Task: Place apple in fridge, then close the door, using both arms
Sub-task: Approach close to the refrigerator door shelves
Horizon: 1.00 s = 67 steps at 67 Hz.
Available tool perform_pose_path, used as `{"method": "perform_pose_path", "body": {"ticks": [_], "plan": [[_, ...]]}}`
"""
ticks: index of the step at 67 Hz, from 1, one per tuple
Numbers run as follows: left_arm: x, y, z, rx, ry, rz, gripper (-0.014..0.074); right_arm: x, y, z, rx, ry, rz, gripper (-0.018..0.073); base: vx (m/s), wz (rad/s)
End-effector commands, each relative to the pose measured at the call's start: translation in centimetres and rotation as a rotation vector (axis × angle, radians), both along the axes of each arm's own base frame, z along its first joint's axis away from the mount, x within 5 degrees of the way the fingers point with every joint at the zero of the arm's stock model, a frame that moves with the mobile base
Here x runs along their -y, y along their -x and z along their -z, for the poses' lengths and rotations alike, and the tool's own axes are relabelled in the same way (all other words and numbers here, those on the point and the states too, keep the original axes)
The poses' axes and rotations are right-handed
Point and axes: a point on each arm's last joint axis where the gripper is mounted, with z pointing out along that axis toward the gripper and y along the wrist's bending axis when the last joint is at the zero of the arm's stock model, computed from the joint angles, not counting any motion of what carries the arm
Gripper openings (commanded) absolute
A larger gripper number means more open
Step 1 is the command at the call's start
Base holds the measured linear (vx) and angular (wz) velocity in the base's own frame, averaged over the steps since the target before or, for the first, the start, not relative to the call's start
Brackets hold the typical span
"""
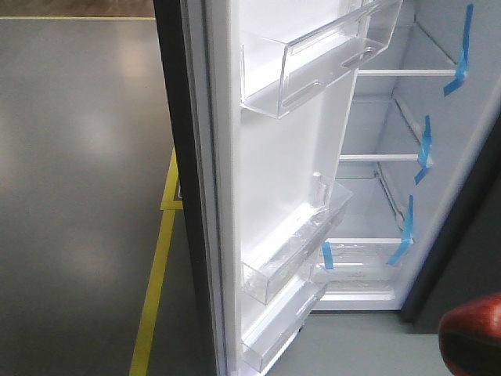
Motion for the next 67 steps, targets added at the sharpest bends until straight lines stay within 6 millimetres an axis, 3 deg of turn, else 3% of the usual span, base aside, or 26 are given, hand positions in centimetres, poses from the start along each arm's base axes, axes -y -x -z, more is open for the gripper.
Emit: {"method": "perform_pose_path", "body": {"ticks": [1,67], "plan": [[-0.01,0.25,-1.26,0.099,0.009,0.000,-0.0006,-0.10,-0.36,-1.27,0.081,-0.033,0.008,0.0132,0.06,0.00],[-0.01,0.25,-1.26,0.099,0.009,0.000,-0.0006,-0.10,-0.36,-1.27,0.081,-0.033,0.008,0.0132,0.07,-0.01]]}}
